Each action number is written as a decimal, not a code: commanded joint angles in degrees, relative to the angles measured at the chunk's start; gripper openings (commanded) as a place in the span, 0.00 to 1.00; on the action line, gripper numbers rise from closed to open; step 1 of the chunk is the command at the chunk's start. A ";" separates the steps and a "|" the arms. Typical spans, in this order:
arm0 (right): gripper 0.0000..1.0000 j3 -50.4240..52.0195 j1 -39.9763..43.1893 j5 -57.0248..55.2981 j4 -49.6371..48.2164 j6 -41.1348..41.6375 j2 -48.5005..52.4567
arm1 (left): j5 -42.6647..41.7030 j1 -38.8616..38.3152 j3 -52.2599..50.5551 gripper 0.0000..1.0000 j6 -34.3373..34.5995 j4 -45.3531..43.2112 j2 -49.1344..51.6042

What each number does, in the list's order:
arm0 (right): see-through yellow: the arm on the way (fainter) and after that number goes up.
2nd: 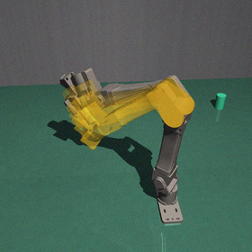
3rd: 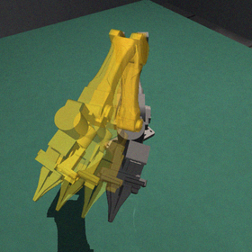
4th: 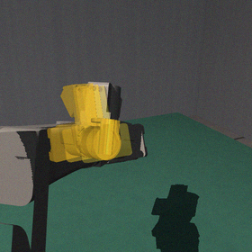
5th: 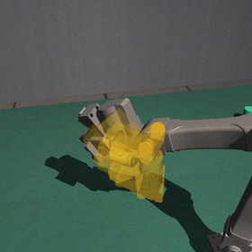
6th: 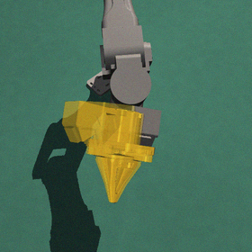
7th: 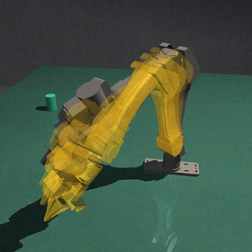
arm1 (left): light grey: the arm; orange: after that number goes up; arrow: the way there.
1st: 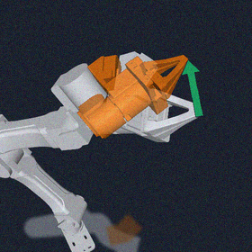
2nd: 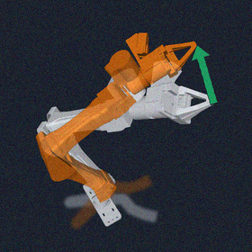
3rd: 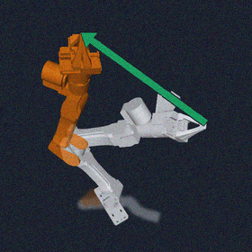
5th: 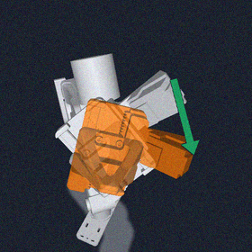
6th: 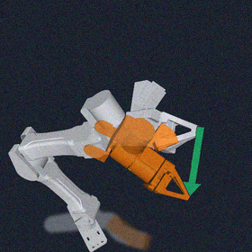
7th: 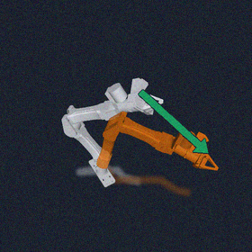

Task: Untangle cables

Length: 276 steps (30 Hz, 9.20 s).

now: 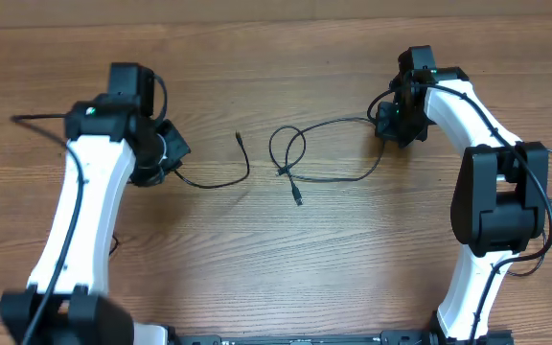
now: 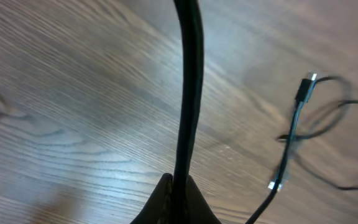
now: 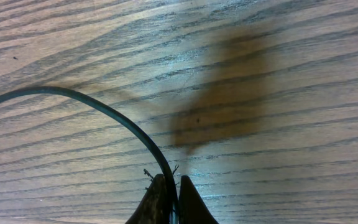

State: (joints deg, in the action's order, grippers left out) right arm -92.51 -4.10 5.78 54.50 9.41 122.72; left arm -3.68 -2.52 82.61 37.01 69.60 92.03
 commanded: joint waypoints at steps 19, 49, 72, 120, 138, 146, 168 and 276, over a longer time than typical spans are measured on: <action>0.50 -5.03 -0.35 7.30 3.74 -2.86 -1.86 | 1.22 5.11 2.40 0.83 -11.76 -2.03 10.73; 0.85 -9.81 -30.86 -12.31 4.70 19.34 3.23 | 5.16 5.11 1.86 0.96 -11.72 -11.23 21.97; 0.40 -9.81 -30.60 -12.17 4.35 19.26 9.60 | 5.16 5.11 1.86 0.97 -11.72 -11.74 21.97; 0.04 -22.12 12.98 -12.50 20.94 5.77 -7.82 | 5.16 5.11 1.86 0.98 -11.72 -12.31 21.97; 0.80 -17.53 19.28 -1.60 20.92 5.42 -7.82 | 5.16 5.11 1.86 0.98 -11.72 -12.72 21.97; 0.77 -15.21 13.42 12.79 21.68 2.25 -7.82 | 6.29 5.11 1.86 0.97 -11.74 -12.72 21.97; 0.77 -7.93 -29.68 16.31 -0.11 4.09 -7.78 | 9.81 18.71 1.75 1.00 2.56 -9.66 21.97; 0.76 3.19 -21.07 35.91 -8.57 5.60 5.33 | -6.51 0.61 -14.25 0.04 -16.28 -21.59 22.08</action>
State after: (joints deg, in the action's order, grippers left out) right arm -92.55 -24.91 37.23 46.68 15.00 128.22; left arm -6.90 -1.52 70.74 21.85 49.43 111.96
